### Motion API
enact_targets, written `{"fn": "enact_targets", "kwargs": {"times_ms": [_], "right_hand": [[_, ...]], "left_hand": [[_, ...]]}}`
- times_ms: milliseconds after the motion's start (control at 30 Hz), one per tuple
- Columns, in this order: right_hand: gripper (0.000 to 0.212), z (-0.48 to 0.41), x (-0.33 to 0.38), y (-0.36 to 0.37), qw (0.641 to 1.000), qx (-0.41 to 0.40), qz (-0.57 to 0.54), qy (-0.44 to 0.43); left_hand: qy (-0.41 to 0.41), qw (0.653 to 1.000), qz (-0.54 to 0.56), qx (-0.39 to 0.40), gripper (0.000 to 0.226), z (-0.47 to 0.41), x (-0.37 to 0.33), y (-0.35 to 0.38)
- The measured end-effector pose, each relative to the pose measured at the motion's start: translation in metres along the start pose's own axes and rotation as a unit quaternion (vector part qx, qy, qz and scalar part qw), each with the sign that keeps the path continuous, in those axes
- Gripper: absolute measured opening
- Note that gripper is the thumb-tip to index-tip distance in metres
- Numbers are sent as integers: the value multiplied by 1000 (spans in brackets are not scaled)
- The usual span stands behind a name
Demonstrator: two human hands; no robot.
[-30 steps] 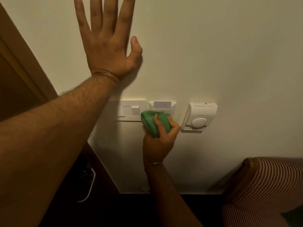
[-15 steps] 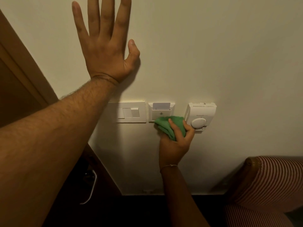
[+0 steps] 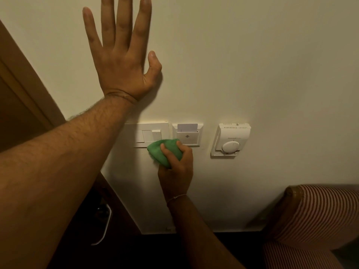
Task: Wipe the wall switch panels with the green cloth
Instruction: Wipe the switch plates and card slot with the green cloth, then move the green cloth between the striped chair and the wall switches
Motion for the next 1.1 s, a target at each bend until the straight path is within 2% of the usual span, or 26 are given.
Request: {"fn": "enact_targets", "kwargs": {"times_ms": [100, 200, 367, 500, 667, 900, 1100], "right_hand": [[34, -4, 4, -9, 1000, 25, -11, 15], [51, -19, 10, -29, 999, 23, -27, 15], [43, -100, 22, -86, 996, -77, -40, -1], [42, -188, 47, -130, 986, -153, -37, -53], [50, -258, 86, -170, 980, -177, 0, -96], [55, -285, 71, -227, 970, -203, 63, -118], [59, -271, -23, -303, 967, -174, 163, -92]], "left_hand": [[4, 1000, -4, -2, 76, -1, -3, -1], [5, 1000, 4, 0, 78, -5, -1, -1], [1, 998, 43, 51, 85, -8, -6, -13], [-38, 994, 45, 92, 83, -17, -11, -32], [-104, 987, 49, 108, 79, -34, -33, -58], [-106, 979, 156, 83, 93, -50, -156, -85], [-113, 941, 266, 174, 91, 38, -303, -102]]}}
Point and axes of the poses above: each hand's wrist, its own z-axis away from the middle knuckle, its own y-axis out of the palm, x = y × z, the point moved 9 cm from there along -z, towards the middle knuckle, and after that the axes turned 15 degrees about -x, right-handed, at the moved point
